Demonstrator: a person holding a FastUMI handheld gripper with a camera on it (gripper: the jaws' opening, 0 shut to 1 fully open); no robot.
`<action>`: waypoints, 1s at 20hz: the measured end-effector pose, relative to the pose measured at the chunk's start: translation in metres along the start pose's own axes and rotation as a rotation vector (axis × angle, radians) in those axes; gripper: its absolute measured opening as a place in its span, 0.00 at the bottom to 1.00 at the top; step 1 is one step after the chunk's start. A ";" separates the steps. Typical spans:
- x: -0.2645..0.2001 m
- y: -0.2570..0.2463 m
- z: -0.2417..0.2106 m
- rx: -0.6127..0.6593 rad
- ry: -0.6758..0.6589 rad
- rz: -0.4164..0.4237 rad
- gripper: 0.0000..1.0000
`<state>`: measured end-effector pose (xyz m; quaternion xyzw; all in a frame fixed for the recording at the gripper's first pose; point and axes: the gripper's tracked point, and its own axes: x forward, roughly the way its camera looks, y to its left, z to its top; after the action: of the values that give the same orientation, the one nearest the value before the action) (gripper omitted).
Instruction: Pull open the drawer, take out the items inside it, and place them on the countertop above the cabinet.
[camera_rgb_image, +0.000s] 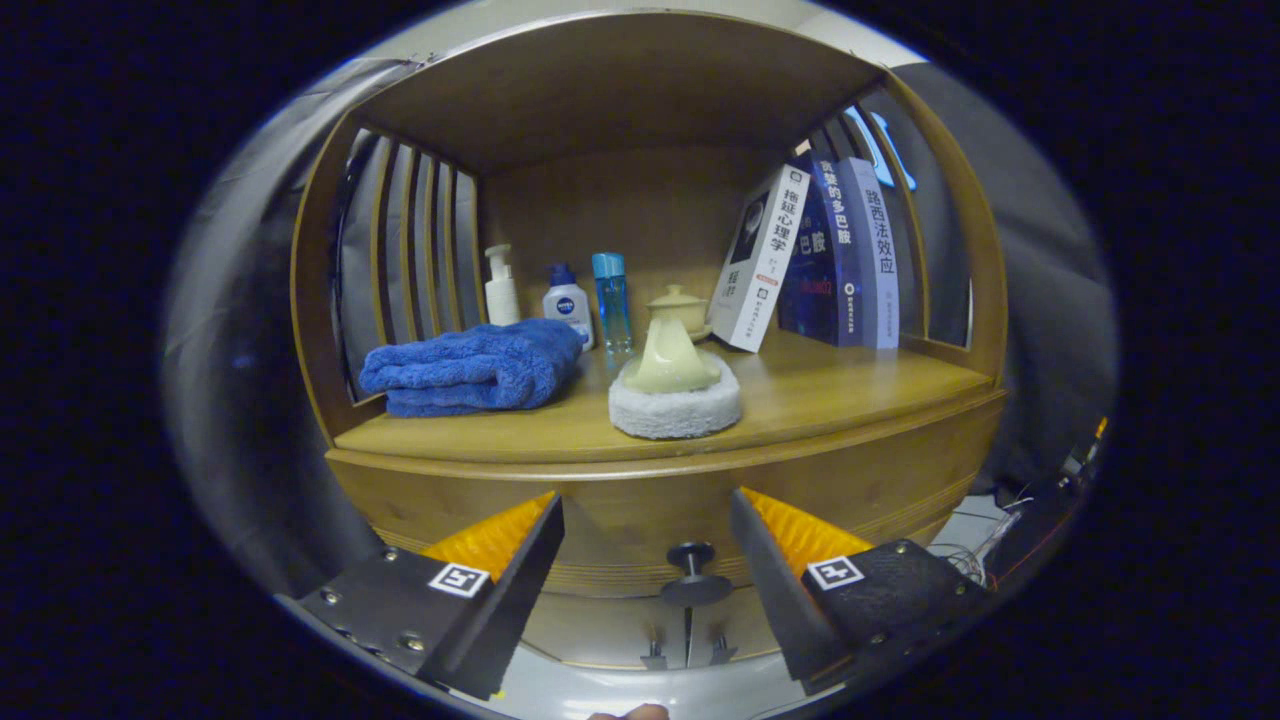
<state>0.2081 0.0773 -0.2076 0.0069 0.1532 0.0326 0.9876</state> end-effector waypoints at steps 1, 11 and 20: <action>-0.001 0.002 0.002 0.001 -0.002 0.000 1.00; -0.047 0.014 0.061 -0.065 -0.131 0.013 1.00; -0.092 0.017 0.119 -0.104 -0.215 0.008 0.99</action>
<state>0.1557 0.0876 -0.0656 -0.0404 0.0444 0.0434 0.9973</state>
